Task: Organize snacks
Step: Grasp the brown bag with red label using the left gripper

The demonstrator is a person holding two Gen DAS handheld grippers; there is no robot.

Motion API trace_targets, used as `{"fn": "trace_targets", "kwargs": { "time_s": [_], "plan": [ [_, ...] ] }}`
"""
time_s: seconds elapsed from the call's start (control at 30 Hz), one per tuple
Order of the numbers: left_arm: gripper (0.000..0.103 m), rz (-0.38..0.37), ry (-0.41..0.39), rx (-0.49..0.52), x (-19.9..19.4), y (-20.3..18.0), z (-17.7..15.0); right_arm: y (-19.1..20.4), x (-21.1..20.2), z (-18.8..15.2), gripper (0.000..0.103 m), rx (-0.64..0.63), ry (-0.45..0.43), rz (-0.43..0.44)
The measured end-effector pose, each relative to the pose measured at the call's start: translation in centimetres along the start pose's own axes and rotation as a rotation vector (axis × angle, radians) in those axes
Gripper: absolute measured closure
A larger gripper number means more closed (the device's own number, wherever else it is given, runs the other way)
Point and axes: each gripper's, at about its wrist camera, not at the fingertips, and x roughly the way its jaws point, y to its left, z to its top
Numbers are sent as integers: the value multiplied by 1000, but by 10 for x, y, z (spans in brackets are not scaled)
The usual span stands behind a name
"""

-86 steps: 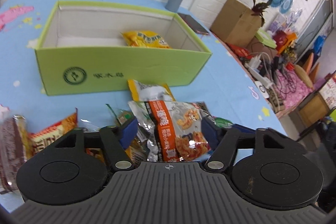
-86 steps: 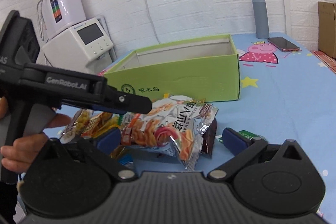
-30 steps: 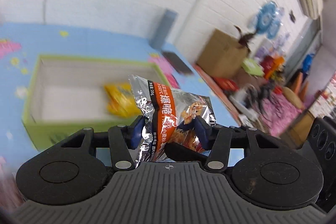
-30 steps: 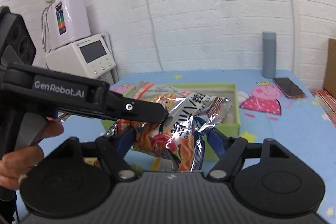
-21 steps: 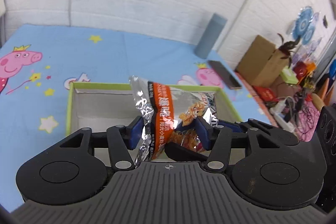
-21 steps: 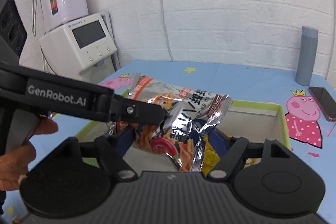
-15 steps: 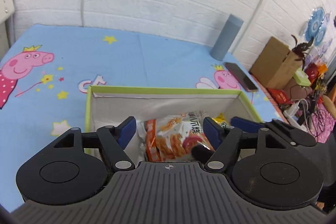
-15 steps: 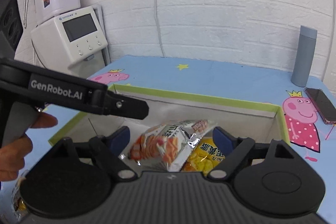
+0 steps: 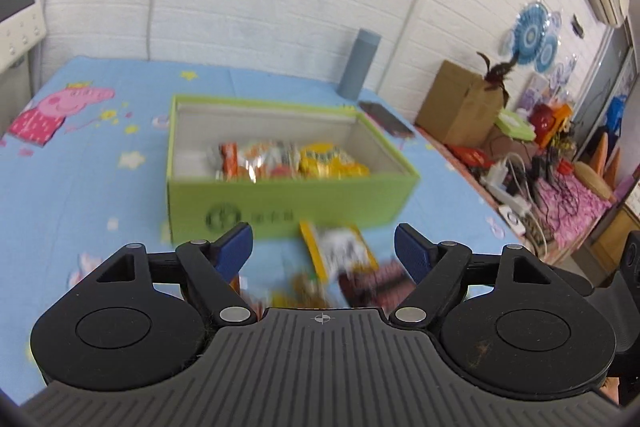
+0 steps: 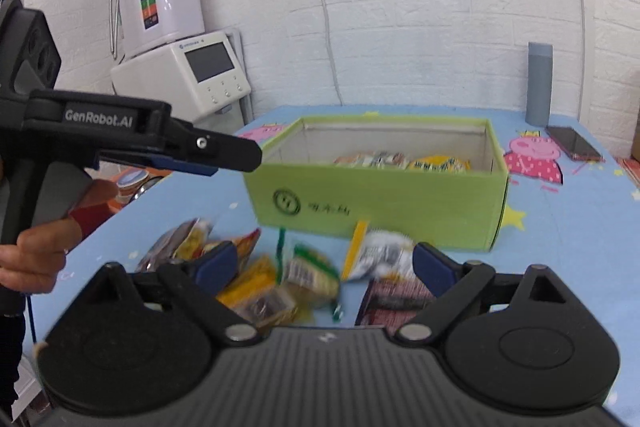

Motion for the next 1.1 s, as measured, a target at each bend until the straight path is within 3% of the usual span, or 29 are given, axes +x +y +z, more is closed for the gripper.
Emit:
{"fn": "trace_targets", "kwargs": {
  "time_s": [0.17,0.33,0.47,0.57,0.6,0.63,0.7,0.8,0.9,1.0,1.1],
  "plan": [
    [36,45,80,-54,-36,-3,-75,24,-29,-63,9,69,61,16],
    [36,68,97,-94,-62,2,-120,54,-48,-108,9,79,134,75],
    [41,75,95,-48,-48,4,-116,77,-45,-116,9,49,158,134],
    [49,54,151,-37,-28,9,-115,86,-32,-114,9,22,171,142],
    [61,59,180,-54,-21,12,-117,89,-28,-113,9,20,170,147],
    [67,49,187,-67,-19,13,-120,90,-25,-113,9,16,163,148],
    [69,46,180,-78,-22,12,-123,96,-21,-112,9,-1,158,127],
    [69,53,183,-86,-28,6,-130,94,-22,-113,9,-4,150,121],
    [71,-9,211,-121,-29,-4,-139,82,-29,-112,9,6,149,81],
    [65,-62,228,-104,-24,-20,-145,66,-42,-116,9,36,149,48],
    [59,-36,222,-93,-22,-25,-142,53,-52,-119,9,72,144,17]
  ]
}}
